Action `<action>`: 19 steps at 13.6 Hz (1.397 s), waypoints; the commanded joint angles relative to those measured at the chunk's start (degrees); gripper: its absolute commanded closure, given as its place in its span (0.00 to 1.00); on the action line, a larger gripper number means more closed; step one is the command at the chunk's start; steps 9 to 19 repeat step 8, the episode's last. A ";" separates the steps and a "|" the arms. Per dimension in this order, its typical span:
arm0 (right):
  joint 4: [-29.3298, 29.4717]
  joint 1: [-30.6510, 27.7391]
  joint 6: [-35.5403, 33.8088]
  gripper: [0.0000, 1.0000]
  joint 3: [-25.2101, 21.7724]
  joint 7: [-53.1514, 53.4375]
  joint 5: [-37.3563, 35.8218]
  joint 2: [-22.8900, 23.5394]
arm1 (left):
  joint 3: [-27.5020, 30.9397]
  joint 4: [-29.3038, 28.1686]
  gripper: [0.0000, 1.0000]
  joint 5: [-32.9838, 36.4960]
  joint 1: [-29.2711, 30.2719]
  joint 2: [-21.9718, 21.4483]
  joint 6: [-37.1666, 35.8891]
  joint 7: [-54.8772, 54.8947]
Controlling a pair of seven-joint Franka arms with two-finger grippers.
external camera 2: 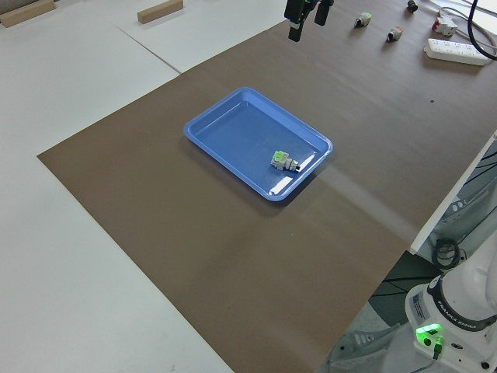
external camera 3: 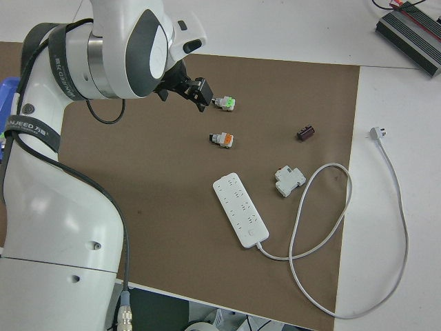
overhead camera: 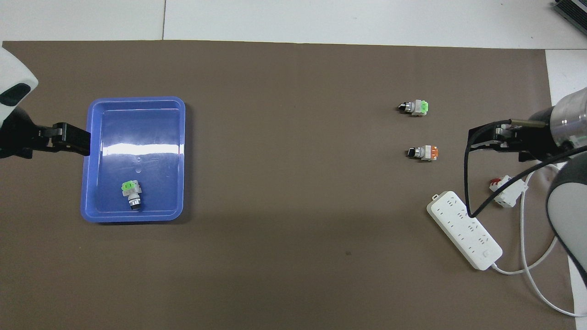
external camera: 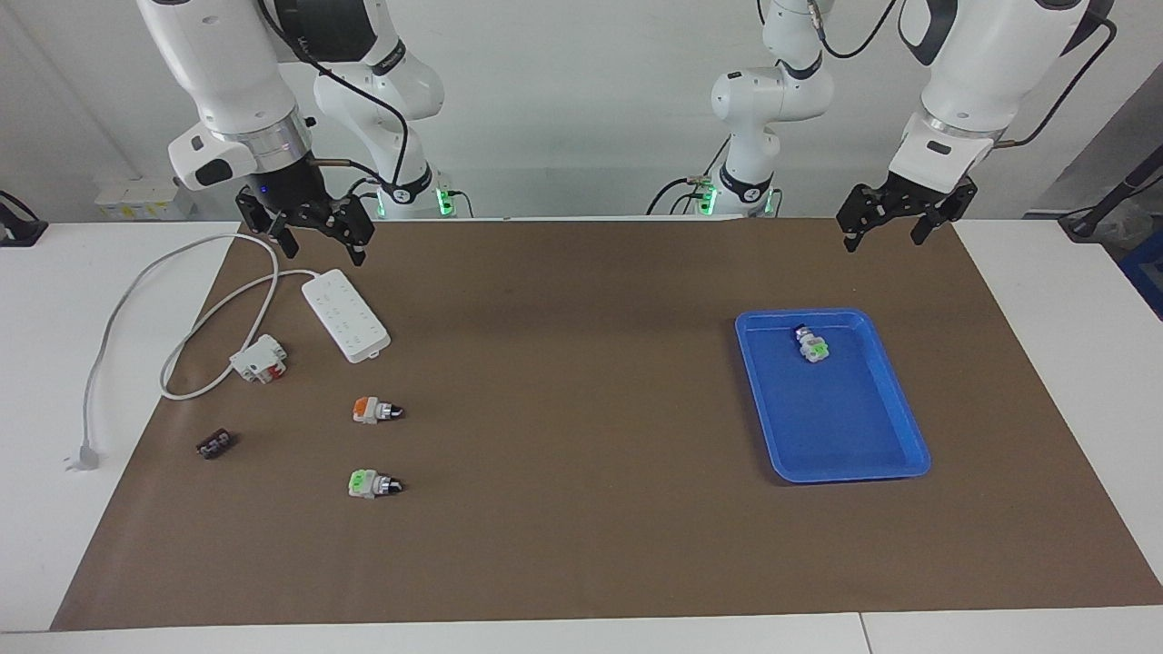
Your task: Turn and place switch with both arms
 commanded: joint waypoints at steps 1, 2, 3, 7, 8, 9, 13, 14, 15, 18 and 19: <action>-1.08 -0.63 -0.72 0.00 0.64 -1.85 -1.58 -0.85 | -0.08 -0.17 0.00 0.81 -0.02 0.02 0.96 0.65; -1.08 -0.72 -0.72 0.00 0.64 -3.85 -1.58 -0.85 | -0.08 -0.26 0.00 0.81 -0.11 0.02 1.14 0.65; -1.08 -0.63 -0.72 0.00 0.64 -4.66 -1.67 -0.85 | -0.08 -0.26 0.00 0.81 -0.11 0.02 1.14 0.65; -1.08 -0.81 -0.55 0.00 0.64 -5.81 -1.49 -0.85 | -0.08 -0.26 0.00 0.81 -0.11 0.02 1.14 0.65; -1.08 -0.81 -0.46 0.00 0.64 -5.81 -1.40 -0.76 | -0.08 -0.26 0.00 0.81 -0.11 0.02 1.14 0.65; -1.08 -0.81 -0.46 0.00 0.64 -5.81 -1.40 -0.76 | -0.08 -0.26 0.00 0.81 -0.11 0.02 1.14 0.65; -1.08 -0.81 -0.46 0.00 0.64 -5.81 -1.40 -0.76 | -0.08 -0.26 0.00 0.81 -0.11 0.02 1.14 0.65; -1.08 -0.81 -0.46 0.00 0.64 -5.81 -1.40 -0.76 | -0.08 -0.26 0.00 0.81 -0.11 0.02 1.14 0.65; -1.08 -0.81 -0.46 0.00 0.64 -5.81 -1.40 -0.76 | -0.08 -0.26 0.00 0.81 -0.11 0.02 1.14 0.65; -1.08 -0.81 -0.46 0.00 0.64 -5.81 -1.40 -0.76 | -0.08 -0.26 0.00 0.81 -0.11 0.02 1.14 0.65; -1.08 -0.81 -0.46 0.00 0.64 -5.81 -1.40 -0.76 | -0.08 -0.26 0.00 0.81 -0.11 0.02 1.14 0.65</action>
